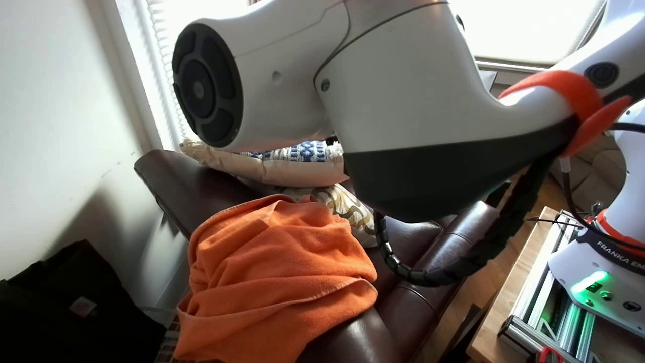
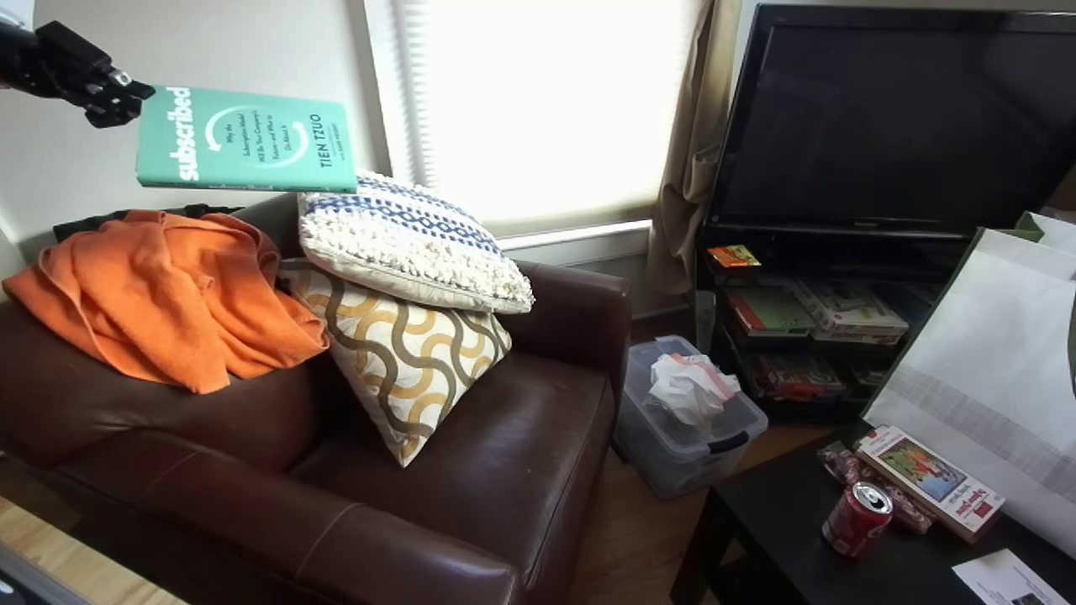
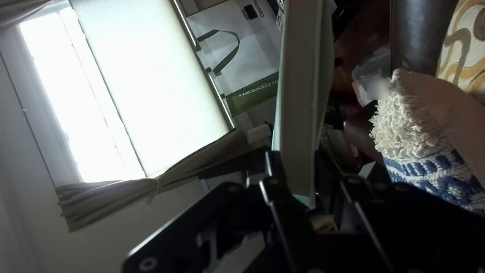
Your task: Move the book to the left on the sofa seat
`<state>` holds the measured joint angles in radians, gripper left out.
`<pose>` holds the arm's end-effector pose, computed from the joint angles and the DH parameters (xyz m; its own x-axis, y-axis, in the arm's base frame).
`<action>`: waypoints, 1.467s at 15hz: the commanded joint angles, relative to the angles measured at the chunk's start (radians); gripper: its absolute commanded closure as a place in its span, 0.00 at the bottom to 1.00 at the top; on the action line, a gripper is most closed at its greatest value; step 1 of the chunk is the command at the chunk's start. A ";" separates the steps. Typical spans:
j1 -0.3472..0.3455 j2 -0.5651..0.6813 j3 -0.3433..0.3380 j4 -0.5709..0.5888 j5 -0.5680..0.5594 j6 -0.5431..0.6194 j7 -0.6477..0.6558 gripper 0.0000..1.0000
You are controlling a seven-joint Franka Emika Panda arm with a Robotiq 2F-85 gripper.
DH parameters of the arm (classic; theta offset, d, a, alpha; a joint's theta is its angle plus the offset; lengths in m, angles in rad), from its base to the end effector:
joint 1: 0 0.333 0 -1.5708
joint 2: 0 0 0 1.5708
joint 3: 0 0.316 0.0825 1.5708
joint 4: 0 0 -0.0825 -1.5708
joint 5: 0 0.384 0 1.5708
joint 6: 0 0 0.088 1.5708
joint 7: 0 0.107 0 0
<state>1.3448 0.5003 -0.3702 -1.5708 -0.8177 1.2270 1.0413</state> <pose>0.3880 0.4629 0.3914 0.9083 0.2102 0.3617 -0.2629 -0.3856 0.8844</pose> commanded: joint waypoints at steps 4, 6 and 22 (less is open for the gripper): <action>-0.117 -0.017 0.149 0.010 -0.050 -0.039 0.028 0.74; -0.117 -0.017 0.149 0.010 -0.051 -0.039 0.028 0.74; -0.429 -0.290 0.424 -0.467 -0.172 0.344 0.292 0.94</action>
<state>1.0202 0.3369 -0.0339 -1.8477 -0.9857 1.4771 1.2354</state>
